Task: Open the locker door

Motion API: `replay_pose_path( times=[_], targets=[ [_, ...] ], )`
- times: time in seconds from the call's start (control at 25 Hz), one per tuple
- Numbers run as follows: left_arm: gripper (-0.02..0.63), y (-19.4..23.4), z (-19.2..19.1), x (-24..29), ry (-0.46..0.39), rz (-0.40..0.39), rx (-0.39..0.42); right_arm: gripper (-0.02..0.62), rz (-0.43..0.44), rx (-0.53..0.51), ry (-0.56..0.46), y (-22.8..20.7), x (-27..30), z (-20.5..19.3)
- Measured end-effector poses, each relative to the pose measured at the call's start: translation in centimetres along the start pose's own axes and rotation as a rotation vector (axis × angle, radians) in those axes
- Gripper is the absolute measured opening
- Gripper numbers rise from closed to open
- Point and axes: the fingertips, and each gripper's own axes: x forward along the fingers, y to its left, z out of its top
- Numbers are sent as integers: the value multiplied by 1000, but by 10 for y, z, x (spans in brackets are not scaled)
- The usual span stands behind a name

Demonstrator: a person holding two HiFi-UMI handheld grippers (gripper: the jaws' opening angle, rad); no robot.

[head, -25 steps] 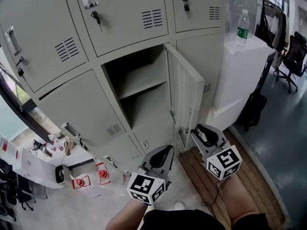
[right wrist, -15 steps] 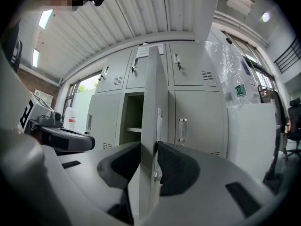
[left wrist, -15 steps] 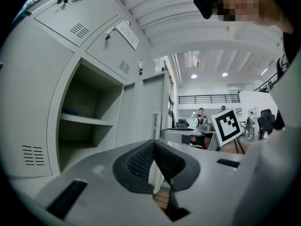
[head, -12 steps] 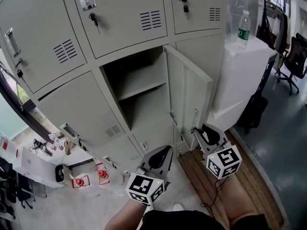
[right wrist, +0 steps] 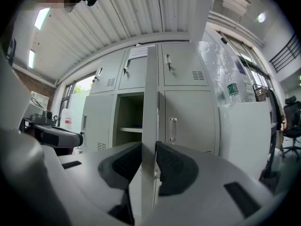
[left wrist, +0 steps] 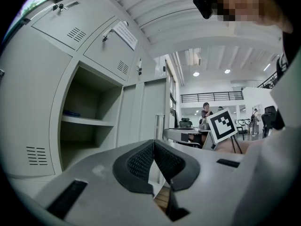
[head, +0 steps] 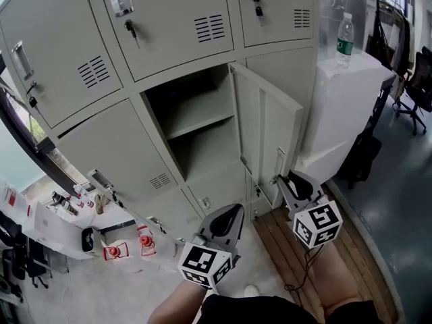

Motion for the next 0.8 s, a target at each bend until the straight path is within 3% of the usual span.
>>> replay_pose_path(
  times=[0.24,0.48,0.6,0.8],
  targets=[
    [17,-1,-1,-15,7,50,9,144,6,13,-20,0,-7,0],
    [17,5,-3,-39,15,95,10,116,-60,38,-85,-2,-27,9],
    [17,11,-4,-56,10,114,7,57,-39,37,-87,17,-28,11],
    [17,22,-3,-94,2,125,1,54,29,32,-43,74,-21,5]
  ],
)
